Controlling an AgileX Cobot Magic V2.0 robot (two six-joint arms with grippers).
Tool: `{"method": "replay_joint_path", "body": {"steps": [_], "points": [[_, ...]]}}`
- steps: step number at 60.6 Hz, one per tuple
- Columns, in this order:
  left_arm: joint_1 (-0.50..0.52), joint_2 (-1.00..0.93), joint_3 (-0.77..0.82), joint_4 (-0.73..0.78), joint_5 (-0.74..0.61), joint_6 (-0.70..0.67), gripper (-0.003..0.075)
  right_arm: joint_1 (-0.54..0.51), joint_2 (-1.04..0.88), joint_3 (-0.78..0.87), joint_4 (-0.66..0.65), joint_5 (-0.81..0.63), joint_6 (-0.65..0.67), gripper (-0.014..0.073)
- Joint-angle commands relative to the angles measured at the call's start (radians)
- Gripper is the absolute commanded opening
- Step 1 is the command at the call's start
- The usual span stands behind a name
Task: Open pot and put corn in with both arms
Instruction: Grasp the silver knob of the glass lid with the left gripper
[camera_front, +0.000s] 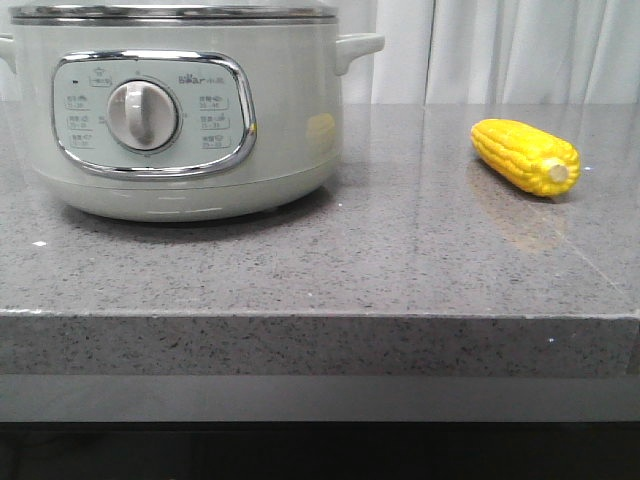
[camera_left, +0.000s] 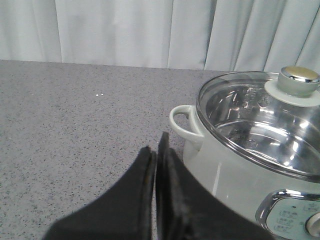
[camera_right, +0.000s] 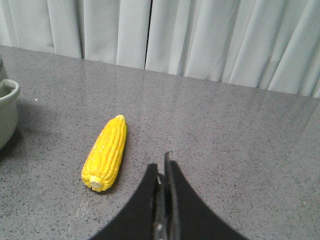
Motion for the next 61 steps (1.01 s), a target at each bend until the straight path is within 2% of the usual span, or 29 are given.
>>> {"method": "replay_joint_path", "body": {"steps": [1,7,14,18,24,40,49,61], "points": [[0.003,0.008,-0.038,-0.004,-0.078,0.001,0.0102,-0.002,0.011,-0.035,-0.007,-0.08,-0.011,-0.0006],[0.003,0.008,-0.038,-0.004,-0.078,0.003,0.0274,-0.002,0.011,-0.035,-0.006,-0.08,-0.011,0.0123],[0.003,0.008,-0.038,-0.004,-0.078,0.003,0.0525,-0.002,0.011,-0.035,-0.006,-0.081,-0.008,0.0369],[0.003,0.008,-0.038,-0.004,-0.078,0.003,0.0596,-0.002,0.011,-0.035,-0.006,-0.084,0.003,0.0474],[0.003,0.008,-0.038,-0.004,-0.078,0.003,0.0611,-0.002,0.011,-0.035,-0.006,-0.089,0.008,0.0556],[0.003,0.048,-0.09,-0.081,-0.063,0.003,0.061,-0.002,0.011,-0.035,-0.006,-0.085,0.008,0.0559],[-0.012,0.232,-0.289,-0.081,0.107,0.003,0.061,-0.002,0.011,-0.035,0.023,-0.066,0.008,0.0559],[-0.113,0.484,-0.567,-0.081,0.29,0.003,0.061,-0.002,0.011,-0.035,0.033,-0.055,0.008,0.0559]]}}
